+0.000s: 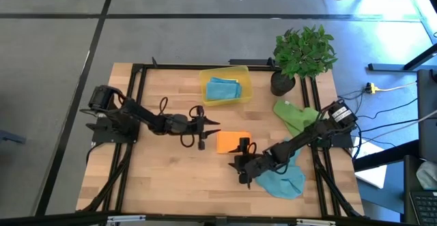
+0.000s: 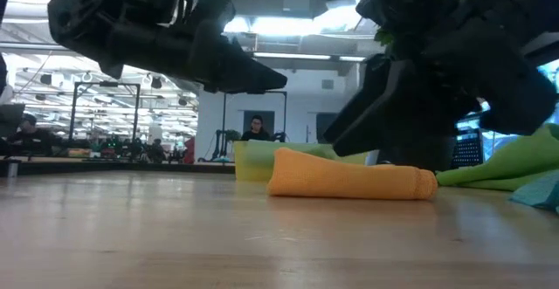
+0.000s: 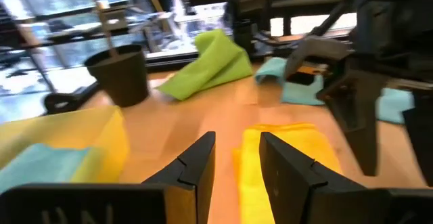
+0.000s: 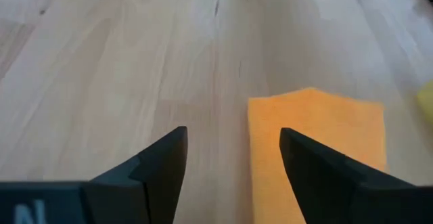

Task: Fold microfiber towels
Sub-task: Stack the folded orange microfiber towel on top of the orange microfiber towel in the bin

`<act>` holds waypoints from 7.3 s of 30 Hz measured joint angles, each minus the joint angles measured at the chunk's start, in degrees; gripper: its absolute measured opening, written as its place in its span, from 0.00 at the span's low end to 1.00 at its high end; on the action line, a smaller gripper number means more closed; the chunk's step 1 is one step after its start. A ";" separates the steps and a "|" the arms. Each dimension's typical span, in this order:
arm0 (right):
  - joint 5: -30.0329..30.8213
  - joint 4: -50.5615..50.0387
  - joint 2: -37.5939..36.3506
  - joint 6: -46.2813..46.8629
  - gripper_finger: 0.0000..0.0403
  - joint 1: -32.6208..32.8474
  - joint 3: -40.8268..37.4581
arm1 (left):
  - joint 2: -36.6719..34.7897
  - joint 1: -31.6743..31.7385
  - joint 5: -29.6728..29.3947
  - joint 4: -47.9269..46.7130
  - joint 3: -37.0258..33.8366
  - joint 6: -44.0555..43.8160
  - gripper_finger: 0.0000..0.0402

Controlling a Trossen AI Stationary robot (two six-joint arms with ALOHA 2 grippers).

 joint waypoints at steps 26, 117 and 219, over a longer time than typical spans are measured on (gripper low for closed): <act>-0.09 -0.28 0.00 -1.52 0.59 -1.46 0.00 | 3.91 0.52 5.65 4.48 1.88 -3.19 0.27; 25.17 -16.97 8.26 2.48 0.79 -1.25 2.56 | 15.52 6.82 10.28 -31.58 17.75 -12.17 0.27; -17.09 -21.00 -0.28 12.62 0.03 -11.32 6.91 | 16.04 -18.24 -28.95 -29.48 17.77 18.10 0.71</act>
